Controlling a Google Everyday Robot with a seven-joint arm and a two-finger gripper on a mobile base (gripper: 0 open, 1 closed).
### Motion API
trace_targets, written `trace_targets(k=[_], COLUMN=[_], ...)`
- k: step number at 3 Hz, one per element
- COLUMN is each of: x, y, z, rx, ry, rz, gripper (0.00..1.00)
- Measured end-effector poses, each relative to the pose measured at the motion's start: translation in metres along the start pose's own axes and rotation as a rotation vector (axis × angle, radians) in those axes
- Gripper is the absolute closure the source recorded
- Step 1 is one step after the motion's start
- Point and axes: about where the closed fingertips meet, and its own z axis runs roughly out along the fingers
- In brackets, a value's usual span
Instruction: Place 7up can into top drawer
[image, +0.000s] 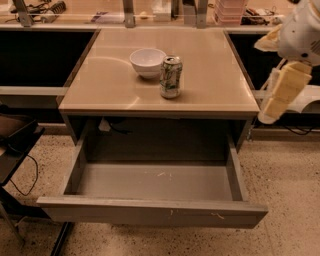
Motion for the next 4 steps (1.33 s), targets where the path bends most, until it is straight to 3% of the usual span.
trace_targets(k=[1,3,4], x=[-0.009,0.010,0.010], y=[-0.050,-0.130,-0.130], z=[0.021,0.041,0.041], rx=[-0.026,0.026,0.025], ry=[-0.106,-0.390,-0.390], rz=[-0.011,0.063,0.063], gripper=[0.00,0.00,0.00])
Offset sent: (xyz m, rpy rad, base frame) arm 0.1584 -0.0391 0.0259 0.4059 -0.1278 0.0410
